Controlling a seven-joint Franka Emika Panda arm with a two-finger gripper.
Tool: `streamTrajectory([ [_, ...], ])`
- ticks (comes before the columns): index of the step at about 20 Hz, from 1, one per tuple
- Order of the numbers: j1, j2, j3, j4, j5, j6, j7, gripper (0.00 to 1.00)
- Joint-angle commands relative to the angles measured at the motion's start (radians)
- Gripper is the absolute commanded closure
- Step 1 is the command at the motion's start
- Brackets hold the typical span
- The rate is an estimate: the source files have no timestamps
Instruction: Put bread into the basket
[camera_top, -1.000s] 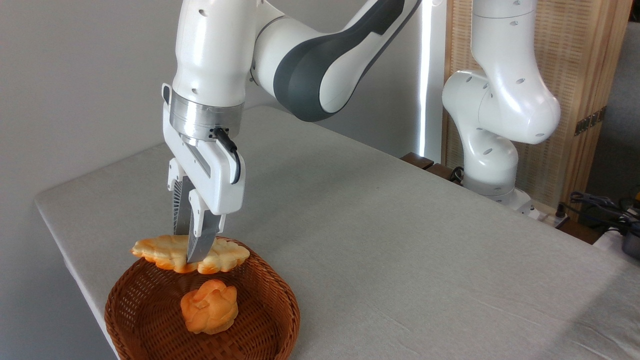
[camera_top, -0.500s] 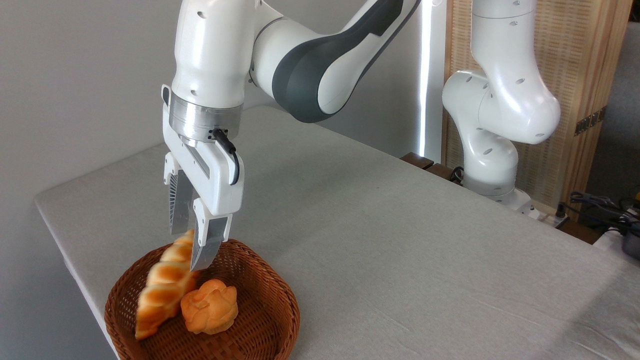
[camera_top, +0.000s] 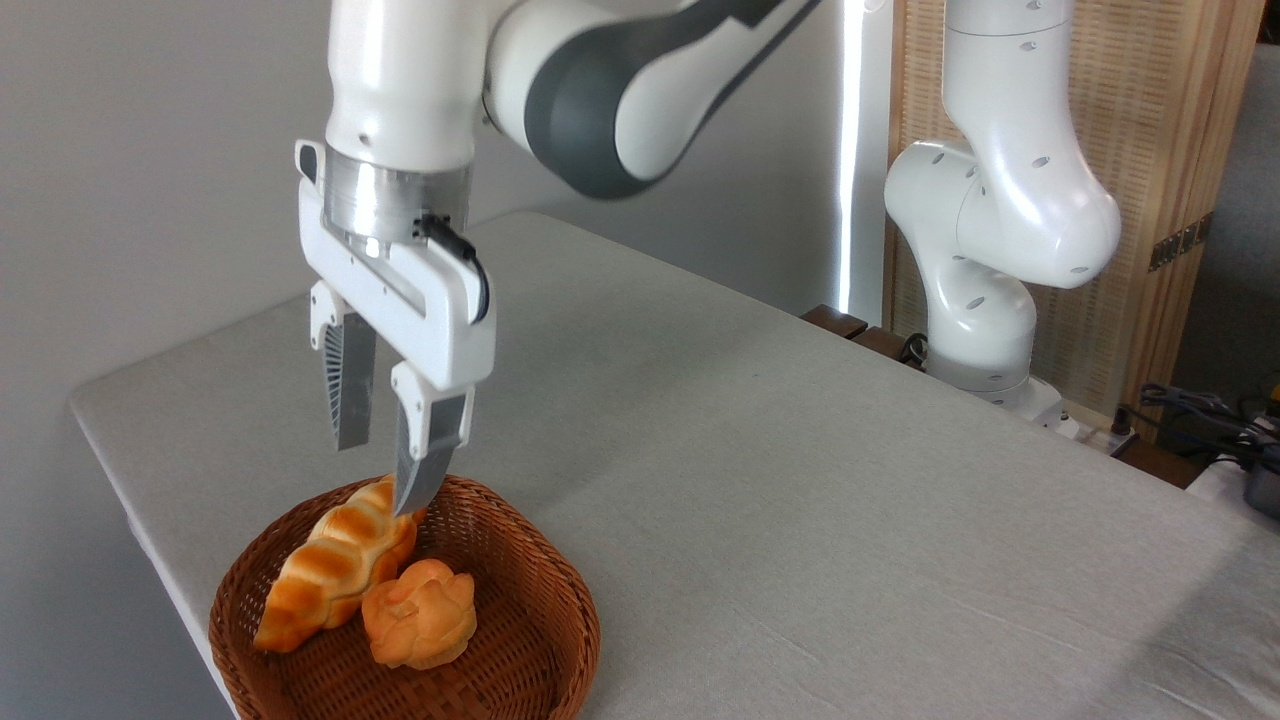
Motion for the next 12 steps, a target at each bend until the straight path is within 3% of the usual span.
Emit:
streamTrajectory([
  [1, 0.000, -0.012, 0.005, 0.071, 0.024, -0.166, -0.054, 0.00],
  [5, 0.001, -0.021, 0.015, 0.118, 0.026, -0.296, -0.048, 0.00],
  [9, 0.000, -0.021, 0.008, 0.118, 0.118, -0.379, -0.045, 0.00],
  [12, 0.001, -0.021, 0.010, 0.118, 0.139, -0.392, -0.025, 0.00],
])
